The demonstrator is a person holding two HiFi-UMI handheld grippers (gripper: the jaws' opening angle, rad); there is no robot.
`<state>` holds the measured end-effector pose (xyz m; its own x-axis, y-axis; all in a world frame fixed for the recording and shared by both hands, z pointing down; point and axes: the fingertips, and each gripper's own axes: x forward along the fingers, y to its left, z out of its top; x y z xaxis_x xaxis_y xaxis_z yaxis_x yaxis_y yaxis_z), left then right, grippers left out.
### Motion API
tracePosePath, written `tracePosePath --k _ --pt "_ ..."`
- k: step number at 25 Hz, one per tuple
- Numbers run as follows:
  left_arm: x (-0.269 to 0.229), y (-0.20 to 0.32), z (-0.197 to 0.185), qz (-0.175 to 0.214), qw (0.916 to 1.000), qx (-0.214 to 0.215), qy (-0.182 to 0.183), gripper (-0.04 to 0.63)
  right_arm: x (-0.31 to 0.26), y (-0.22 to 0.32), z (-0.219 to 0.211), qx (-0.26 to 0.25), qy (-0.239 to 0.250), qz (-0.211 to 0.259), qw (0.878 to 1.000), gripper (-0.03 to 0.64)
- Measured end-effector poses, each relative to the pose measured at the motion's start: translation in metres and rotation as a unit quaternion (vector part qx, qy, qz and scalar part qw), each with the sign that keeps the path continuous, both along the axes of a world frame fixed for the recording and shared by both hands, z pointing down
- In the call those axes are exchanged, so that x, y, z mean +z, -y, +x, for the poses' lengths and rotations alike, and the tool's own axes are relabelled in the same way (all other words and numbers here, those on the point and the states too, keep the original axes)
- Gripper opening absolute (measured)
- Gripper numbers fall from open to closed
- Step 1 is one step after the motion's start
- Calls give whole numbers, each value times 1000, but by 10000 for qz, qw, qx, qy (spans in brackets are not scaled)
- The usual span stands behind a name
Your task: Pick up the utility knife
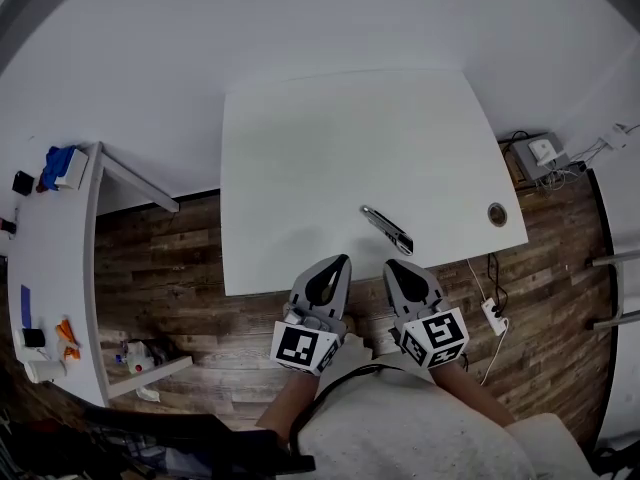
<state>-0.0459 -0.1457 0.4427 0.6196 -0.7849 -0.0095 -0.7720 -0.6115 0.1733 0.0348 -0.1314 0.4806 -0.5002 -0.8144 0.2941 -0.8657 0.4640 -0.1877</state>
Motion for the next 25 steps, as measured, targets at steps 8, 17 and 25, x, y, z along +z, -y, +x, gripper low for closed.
tracePosePath --k 8,17,25 --pt "8 18 -3 -167 9999 -22 -16 8 20 23 10 -397 -662 -422 9961 11" --pt "18 21 4 -285 9993 -217 -130 8 47 49 25 -1124 -1369 -1022 9789 120" --pt "28 33 2 -386 9980 -494 -27 8 95 81 23 -1871 -2325 -1676 9396 196"
